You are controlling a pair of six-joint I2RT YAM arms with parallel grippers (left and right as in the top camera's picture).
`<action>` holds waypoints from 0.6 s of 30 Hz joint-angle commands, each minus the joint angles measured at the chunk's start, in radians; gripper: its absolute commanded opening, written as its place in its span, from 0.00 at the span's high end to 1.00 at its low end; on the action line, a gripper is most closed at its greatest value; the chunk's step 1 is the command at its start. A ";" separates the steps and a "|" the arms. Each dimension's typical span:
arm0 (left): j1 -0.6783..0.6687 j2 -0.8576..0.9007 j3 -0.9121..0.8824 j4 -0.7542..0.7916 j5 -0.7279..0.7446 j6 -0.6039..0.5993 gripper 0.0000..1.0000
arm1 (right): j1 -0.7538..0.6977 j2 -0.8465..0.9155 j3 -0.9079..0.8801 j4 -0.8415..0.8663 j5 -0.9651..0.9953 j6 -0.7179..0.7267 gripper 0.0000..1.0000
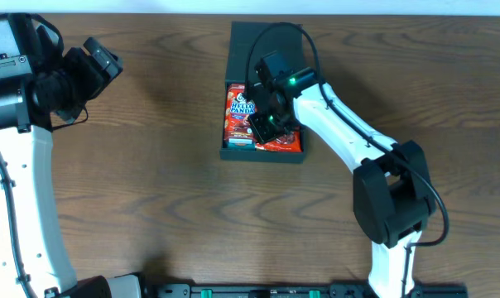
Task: Pack container
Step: 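Press the red Hacks bag down into the box with the right gripper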
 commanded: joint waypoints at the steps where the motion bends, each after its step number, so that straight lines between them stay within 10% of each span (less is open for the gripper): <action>1: 0.004 0.010 0.016 -0.008 -0.007 0.021 0.03 | -0.008 -0.012 -0.029 0.005 0.026 -0.007 0.98; 14: -0.002 0.011 0.016 -0.005 -0.010 0.074 0.04 | -0.036 -0.195 0.058 0.005 -0.051 -0.046 0.98; 18: -0.032 0.036 0.012 0.078 -0.011 0.077 0.25 | -0.162 -0.271 0.058 0.047 -0.031 -0.031 0.99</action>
